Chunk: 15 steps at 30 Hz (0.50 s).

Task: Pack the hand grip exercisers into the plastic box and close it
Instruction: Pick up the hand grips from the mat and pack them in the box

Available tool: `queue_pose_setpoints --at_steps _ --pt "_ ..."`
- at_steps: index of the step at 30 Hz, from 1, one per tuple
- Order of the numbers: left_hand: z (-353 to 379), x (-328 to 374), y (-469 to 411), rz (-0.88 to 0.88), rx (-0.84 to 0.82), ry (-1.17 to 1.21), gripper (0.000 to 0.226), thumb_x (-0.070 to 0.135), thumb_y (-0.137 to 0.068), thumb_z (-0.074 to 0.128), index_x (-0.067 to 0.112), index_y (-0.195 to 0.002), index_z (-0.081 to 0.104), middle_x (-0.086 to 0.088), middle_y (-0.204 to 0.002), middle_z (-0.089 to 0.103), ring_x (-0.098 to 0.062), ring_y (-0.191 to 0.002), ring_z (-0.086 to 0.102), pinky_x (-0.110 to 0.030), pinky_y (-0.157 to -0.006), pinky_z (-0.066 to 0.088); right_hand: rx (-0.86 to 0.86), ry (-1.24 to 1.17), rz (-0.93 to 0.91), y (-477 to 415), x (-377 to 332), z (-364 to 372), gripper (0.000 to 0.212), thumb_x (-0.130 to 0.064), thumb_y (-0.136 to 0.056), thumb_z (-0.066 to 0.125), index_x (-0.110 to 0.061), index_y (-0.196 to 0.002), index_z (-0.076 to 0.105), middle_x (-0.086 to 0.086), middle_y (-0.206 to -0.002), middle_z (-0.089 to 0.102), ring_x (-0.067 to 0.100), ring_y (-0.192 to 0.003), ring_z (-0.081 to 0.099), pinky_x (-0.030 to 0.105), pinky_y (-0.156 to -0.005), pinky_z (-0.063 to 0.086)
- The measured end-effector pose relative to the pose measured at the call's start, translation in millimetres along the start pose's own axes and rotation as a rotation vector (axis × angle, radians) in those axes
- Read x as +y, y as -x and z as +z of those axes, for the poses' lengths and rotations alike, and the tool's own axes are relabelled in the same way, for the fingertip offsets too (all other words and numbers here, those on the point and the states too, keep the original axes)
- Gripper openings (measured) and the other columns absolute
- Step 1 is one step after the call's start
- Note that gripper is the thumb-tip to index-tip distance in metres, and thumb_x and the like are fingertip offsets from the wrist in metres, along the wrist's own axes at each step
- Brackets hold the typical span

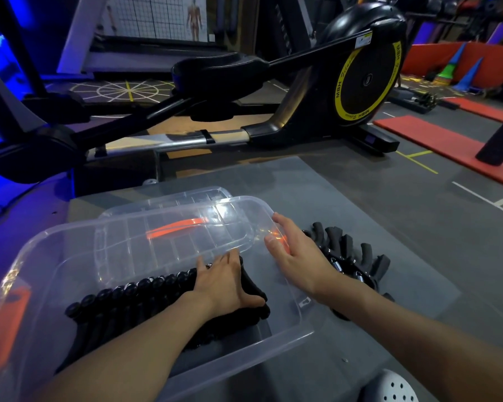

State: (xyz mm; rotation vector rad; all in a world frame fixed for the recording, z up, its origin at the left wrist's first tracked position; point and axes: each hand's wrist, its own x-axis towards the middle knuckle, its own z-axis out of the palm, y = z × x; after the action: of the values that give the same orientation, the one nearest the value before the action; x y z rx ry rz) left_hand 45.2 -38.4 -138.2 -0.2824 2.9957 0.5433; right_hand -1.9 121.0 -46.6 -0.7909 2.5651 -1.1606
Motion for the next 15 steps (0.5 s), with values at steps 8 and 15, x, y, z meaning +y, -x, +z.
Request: queue_pose_setpoints --at_steps 8,15 --pt "4.1 -1.7 -0.2 0.009 0.062 0.002 0.091 0.084 -0.055 0.060 0.023 -0.118 0.037 0.008 -0.125 0.053 -0.018 -0.123 0.048 -0.052 -0.115 0.010 0.009 -0.024 -0.003 -1.2 0.4 -0.5 0.057 -0.041 -0.099 0.043 -0.024 -0.151 0.025 -0.006 -0.154 0.033 0.009 -0.138 0.036 0.034 -0.115 0.031" --pt "6.9 11.9 -3.1 0.023 0.005 -0.144 0.096 0.079 -0.060 0.060 0.017 -0.127 0.033 0.001 -0.136 0.046 -0.017 -0.135 0.038 -0.058 -0.118 -0.004 0.022 0.032 -0.018 2.0 -1.0 -1.4 0.057 -0.042 -0.100 0.042 -0.022 -0.151 0.026 -0.007 -0.154 0.033 0.008 -0.140 0.032 0.035 -0.115 0.029"
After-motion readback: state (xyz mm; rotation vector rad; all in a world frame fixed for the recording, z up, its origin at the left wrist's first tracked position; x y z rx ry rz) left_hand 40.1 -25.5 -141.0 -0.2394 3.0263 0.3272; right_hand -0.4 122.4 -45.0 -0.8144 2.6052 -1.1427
